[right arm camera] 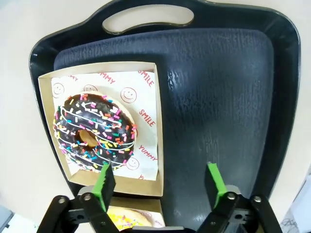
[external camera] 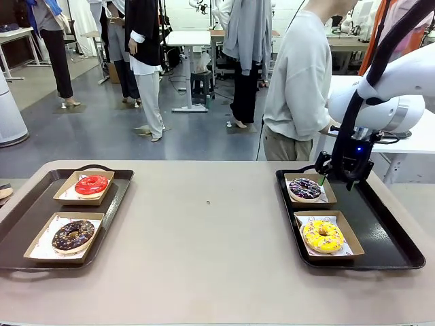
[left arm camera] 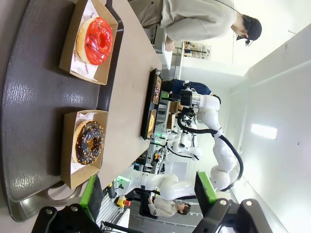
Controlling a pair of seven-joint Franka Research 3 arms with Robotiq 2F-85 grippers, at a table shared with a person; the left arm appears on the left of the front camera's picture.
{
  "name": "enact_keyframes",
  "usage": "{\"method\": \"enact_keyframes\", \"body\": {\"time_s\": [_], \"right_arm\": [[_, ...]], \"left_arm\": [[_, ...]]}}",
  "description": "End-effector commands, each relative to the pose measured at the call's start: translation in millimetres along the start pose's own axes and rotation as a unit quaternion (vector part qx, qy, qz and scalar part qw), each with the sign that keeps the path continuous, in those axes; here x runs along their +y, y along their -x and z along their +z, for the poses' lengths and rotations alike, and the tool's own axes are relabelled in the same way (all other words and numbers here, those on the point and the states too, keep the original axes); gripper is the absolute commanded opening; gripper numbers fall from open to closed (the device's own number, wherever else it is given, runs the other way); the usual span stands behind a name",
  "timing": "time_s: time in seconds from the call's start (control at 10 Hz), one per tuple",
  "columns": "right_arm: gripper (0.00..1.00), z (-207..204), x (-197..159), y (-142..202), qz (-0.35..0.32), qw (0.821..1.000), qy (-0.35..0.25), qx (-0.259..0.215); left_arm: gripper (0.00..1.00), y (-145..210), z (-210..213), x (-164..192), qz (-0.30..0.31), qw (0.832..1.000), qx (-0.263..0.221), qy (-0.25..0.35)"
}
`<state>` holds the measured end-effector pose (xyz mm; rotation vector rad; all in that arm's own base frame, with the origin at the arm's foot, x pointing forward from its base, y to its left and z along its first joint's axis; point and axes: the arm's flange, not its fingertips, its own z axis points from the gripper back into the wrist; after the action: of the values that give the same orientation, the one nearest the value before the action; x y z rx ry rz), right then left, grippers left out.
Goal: Individually package the donuts and arrange them on the tray.
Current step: Place the picked Paper togo box on the Handle tray.
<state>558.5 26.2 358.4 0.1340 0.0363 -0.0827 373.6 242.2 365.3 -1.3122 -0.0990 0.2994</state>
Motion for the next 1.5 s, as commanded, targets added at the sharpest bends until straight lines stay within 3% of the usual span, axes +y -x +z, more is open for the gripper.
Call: {"method": "enact_keyframes", "body": {"time_s": [0.0,0.3,0.6,1.0,1.1,1.4], "right_arm": [[1.00,2.5,-4.5,10.8,0.004,1.000,-0.015,0.004],[1.00,9.5,-2.8,34.5,0.013,1.000,0.004,0.003],[1.00,28.7,-2.8,86.9,0.003,0.999,0.031,-0.011],[1.00,28.9,-5.1,147.2,0.008,0.999,0.022,-0.046],[1.00,34.8,-4.6,120.0,0.020,0.999,0.022,-0.018],[1.00,34.8,-4.6,120.0,0.020,0.999,0.022,-0.018]], "left_arm": [[1.00,3.7,0.2,-1.1,-0.001,1.000,-0.002,0.003],[1.00,3.7,0.2,-1.1,-0.001,1.000,-0.002,0.003],[1.00,3.7,0.2,-1.1,-0.001,1.000,-0.002,0.003],[1.00,3.7,0.2,-1.1,-0.001,1.000,-0.002,0.003],[1.00,3.7,0.2,-1.1,-0.001,1.000,-0.002,0.003],[1.00,3.7,0.2,-1.1,-0.001,1.000,-0.002,0.003]]}}
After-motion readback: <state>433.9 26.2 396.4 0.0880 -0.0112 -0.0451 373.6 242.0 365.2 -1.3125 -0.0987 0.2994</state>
